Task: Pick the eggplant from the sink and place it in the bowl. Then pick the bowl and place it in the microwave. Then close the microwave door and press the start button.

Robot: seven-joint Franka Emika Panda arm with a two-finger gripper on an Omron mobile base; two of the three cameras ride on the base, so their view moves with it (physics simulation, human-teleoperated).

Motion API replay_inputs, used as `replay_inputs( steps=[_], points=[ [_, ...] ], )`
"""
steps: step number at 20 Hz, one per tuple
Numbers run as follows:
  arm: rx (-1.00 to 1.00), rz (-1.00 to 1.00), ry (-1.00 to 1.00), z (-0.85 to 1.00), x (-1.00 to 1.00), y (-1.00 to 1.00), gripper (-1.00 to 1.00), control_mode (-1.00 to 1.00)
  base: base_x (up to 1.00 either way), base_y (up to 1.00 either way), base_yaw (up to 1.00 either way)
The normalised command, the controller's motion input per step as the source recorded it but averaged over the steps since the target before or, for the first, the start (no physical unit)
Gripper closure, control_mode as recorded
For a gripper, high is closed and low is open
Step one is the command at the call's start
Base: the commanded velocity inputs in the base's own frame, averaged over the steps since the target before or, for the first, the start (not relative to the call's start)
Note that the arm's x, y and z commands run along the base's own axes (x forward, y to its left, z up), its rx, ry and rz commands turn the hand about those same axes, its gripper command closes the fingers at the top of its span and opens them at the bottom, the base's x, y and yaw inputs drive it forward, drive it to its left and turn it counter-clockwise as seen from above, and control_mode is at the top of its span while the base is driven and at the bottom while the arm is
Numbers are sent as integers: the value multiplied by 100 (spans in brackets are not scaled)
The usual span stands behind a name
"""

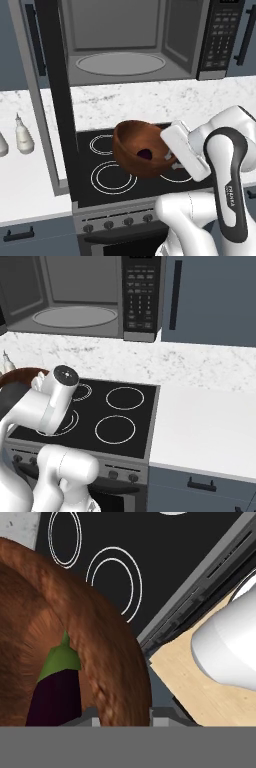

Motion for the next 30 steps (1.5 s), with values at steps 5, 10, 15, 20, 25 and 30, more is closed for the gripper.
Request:
replay_inputs(
  steps=[5, 10, 15, 20, 25, 30],
  points=[
    [0, 0, 0, 0, 0, 0, 100, 100, 5, 0, 0],
    [0, 0, 0, 0, -7, 0, 100, -100, -3, 0, 0],
    [-2, -7, -16, 36, -68, -29, 100, -100, 0, 0, 0],
    [-3, -11, -10, 89, -15, -54, 100, -100, 0, 0, 0],
    [-2, -15, -2, 64, 41, -28, 100, -100, 0, 0, 0],
    [-11, -9, -15, 60, 43, 4, 100, -100, 0, 0, 0]
  ],
)
